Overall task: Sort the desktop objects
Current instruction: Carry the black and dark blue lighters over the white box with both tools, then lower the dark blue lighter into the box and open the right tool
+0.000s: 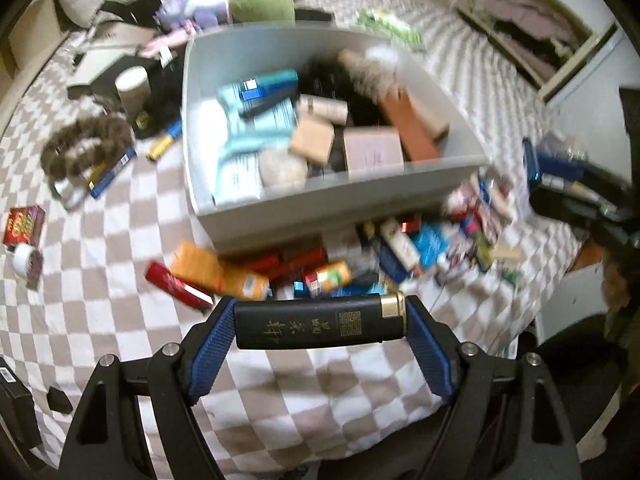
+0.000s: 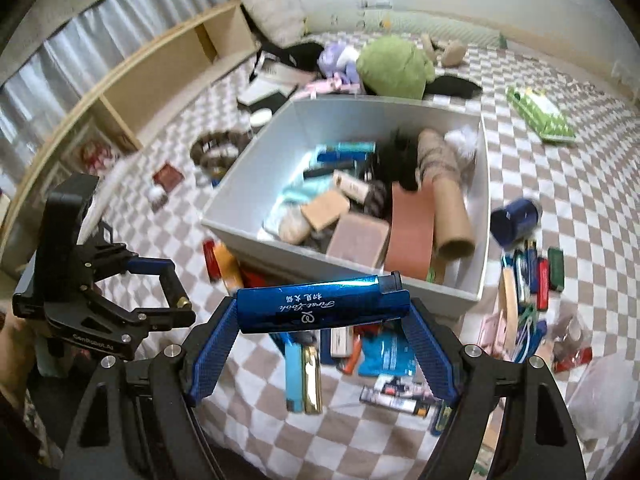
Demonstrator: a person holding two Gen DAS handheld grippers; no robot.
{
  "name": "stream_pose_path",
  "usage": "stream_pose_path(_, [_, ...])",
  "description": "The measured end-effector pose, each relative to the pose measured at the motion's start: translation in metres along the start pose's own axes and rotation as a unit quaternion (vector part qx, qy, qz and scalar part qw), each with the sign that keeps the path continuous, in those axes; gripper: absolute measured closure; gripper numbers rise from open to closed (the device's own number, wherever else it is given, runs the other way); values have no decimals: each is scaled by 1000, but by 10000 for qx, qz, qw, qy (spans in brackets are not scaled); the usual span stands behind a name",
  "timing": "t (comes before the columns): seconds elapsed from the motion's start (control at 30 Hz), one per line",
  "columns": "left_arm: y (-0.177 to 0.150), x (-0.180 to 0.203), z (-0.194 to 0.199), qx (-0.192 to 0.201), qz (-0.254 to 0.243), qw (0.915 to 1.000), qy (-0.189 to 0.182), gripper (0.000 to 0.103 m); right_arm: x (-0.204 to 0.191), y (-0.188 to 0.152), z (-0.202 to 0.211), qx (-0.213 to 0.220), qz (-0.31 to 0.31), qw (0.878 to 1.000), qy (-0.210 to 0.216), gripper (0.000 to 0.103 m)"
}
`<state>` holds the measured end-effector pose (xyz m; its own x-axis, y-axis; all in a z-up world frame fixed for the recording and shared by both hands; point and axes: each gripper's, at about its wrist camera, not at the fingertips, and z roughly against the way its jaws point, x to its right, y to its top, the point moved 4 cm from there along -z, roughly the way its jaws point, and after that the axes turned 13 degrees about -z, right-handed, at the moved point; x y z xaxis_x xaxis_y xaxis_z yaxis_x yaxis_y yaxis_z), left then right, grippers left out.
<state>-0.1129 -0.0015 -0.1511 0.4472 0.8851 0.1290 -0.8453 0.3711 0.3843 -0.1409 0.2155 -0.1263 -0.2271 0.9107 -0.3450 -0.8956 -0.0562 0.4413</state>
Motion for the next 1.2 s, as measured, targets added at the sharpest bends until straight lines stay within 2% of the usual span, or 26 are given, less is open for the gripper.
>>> stream_pose_path(0.1, [27,6,13,262,103,9996,94,21,-1,13,0,98,-118,9999,72,20])
stream_pose_path(0.23, [54,-5,12,413,285,9986,190,21,3,31,-16,64,-337,9994,-50,20])
stream_pose_path(0.37, [80,-16,6,552,448,9971,284,21,16,47,-44,-117,-653,9976,-219,20])
stream_pose_path(0.57, [111,-17,-10,640,563,9956,383,21,37,55,-87,-631,-1022,9921,-348,20])
stream_pose_path(0.8, [123,-21,-17,733,683,9937,509,21,41,53,-116,-1066,-938,9866,-798,20])
stream_pose_path(1.2, [131,-28,-36,525,931,9929,521,21,44,45,-140,-1371,-782,9760,-1500,20])
